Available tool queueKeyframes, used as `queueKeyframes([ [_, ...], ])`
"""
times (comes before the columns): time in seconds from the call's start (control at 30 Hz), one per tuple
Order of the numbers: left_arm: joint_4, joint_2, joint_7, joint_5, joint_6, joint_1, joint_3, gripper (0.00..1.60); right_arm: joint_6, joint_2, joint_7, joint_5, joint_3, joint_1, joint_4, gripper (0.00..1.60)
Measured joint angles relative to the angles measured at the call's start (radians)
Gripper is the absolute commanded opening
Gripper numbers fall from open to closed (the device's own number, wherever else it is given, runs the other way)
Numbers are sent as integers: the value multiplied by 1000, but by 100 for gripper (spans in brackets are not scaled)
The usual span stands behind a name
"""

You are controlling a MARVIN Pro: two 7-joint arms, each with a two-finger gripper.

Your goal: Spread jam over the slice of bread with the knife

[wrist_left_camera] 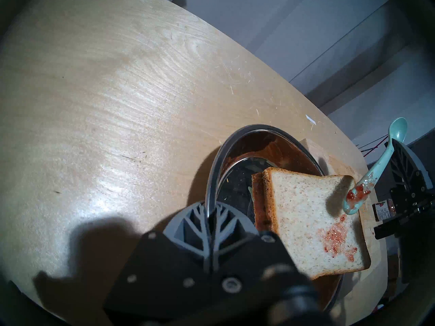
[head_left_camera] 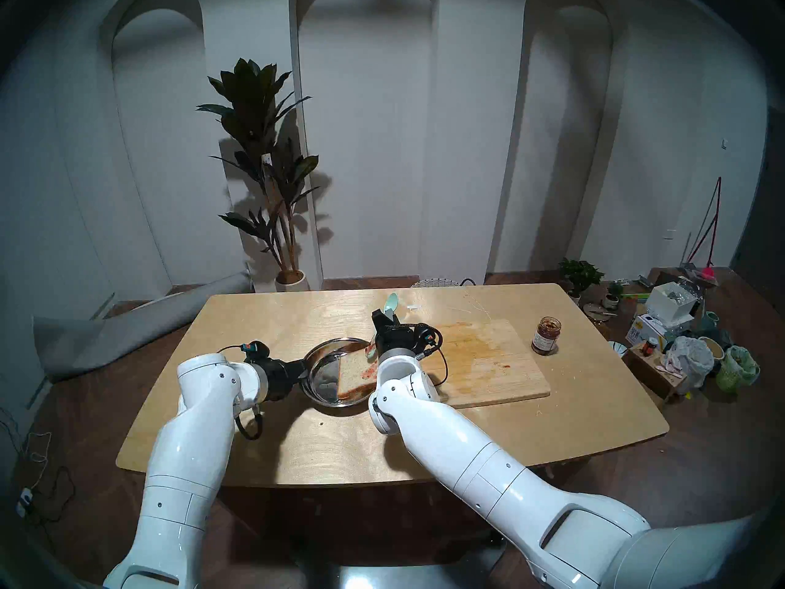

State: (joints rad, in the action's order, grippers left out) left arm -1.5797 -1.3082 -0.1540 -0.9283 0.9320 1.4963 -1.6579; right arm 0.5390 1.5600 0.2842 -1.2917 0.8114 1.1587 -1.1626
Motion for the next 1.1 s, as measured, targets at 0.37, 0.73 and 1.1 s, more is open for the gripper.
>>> queueKeyframes([
  [0.37, 5, 10, 7, -9, 0, -2, 4, 0, 21, 12, 9, 29, -25, -23, 49, 0],
  [0.73, 9, 18, 11, -19, -4, -2, 7, 0, 27, 16, 70, 58, -44, -46, 79, 0],
  [1.1, 15, 23, 11, -26, -12, -5, 11, 0, 27, 9, 89, 67, -44, -59, 98, 0],
])
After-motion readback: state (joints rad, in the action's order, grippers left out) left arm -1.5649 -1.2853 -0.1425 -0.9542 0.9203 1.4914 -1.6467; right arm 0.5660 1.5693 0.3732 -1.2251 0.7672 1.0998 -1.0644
